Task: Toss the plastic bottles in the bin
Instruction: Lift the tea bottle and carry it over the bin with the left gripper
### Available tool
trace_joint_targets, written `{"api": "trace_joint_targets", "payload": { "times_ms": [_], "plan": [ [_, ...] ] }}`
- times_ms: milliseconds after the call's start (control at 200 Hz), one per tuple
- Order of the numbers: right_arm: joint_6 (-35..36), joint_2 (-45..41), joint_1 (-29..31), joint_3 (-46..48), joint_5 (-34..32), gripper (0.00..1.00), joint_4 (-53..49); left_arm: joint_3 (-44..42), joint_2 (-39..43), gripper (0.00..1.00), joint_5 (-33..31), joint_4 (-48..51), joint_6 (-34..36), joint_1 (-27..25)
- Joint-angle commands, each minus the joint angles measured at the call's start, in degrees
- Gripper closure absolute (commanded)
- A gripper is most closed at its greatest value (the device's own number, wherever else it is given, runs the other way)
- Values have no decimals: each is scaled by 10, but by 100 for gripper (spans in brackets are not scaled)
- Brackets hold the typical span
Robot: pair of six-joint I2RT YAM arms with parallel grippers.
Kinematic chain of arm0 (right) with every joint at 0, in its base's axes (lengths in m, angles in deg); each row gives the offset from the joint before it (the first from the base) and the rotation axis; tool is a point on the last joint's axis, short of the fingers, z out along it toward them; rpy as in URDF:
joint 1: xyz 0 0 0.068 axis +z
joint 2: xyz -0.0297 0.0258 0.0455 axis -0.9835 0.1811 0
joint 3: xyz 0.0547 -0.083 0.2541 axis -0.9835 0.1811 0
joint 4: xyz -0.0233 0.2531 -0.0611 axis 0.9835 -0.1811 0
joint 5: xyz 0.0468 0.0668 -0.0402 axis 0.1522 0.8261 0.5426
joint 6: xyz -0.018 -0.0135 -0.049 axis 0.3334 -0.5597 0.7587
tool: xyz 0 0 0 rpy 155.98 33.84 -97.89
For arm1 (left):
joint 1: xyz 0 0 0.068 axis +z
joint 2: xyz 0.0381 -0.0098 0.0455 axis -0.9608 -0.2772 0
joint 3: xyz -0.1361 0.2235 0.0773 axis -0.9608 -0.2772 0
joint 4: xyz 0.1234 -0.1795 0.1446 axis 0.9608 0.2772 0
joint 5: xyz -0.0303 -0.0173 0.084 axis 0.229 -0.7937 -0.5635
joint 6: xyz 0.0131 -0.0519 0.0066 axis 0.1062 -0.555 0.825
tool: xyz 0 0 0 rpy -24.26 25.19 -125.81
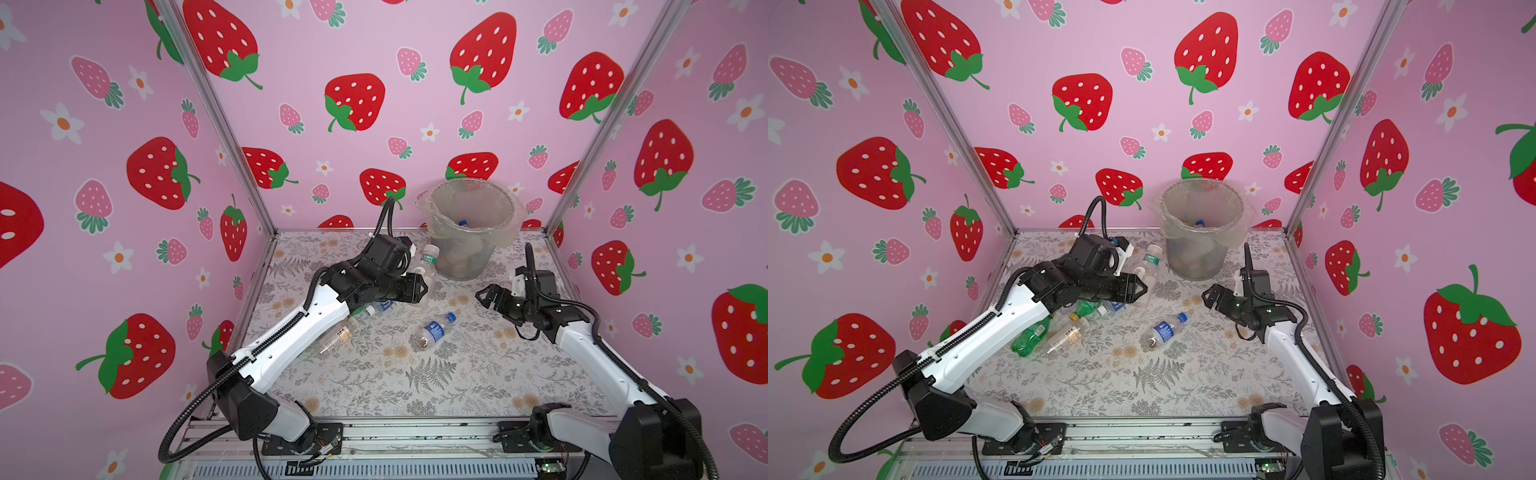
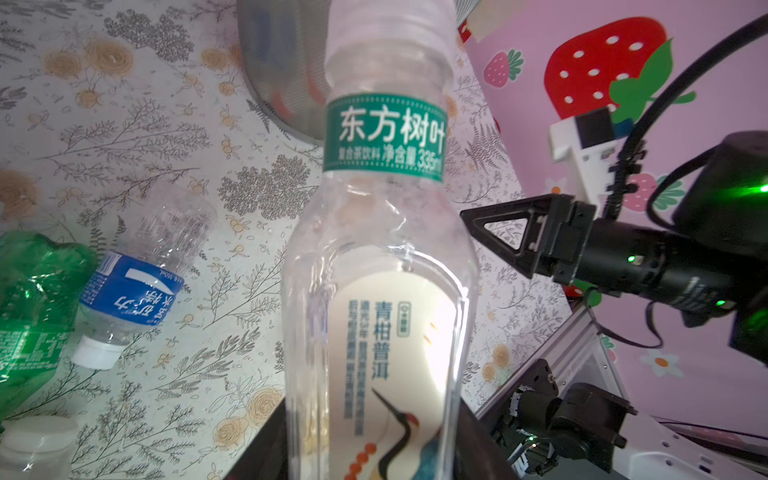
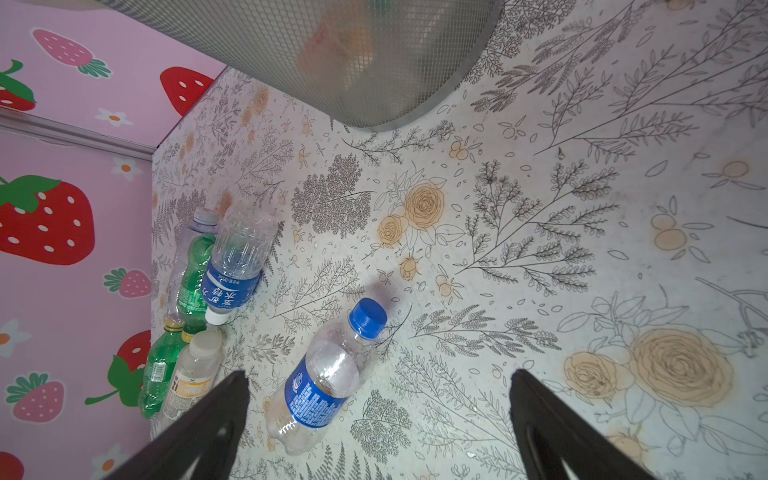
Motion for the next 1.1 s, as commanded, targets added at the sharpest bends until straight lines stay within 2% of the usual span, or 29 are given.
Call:
{"api": "trace_joint_targets", "payload": {
  "times_ms": [0, 525, 800, 946, 1011, 1096],
  "plan": [
    [7, -13, 1, 9, -5, 1, -5, 47, -12, 57, 27, -29, -4, 7],
    [18, 1, 1, 10, -7, 1, -5, 207, -110, 58, 71, -109, -31, 44],
    [21, 7, 1, 5, -12, 1, -13, 278, -199, 58, 134, -182, -105, 52],
    [21, 11, 1, 1, -18, 1, -13, 330, -246, 64, 169, -195, -138, 53],
    [22, 12, 1, 1, -19, 1, -13, 331, -244, 65, 170, -191, -137, 52],
    [20, 12, 1, 2, -19, 1, -12, 293, -218, 65, 161, -193, -126, 53]
  ]
}}
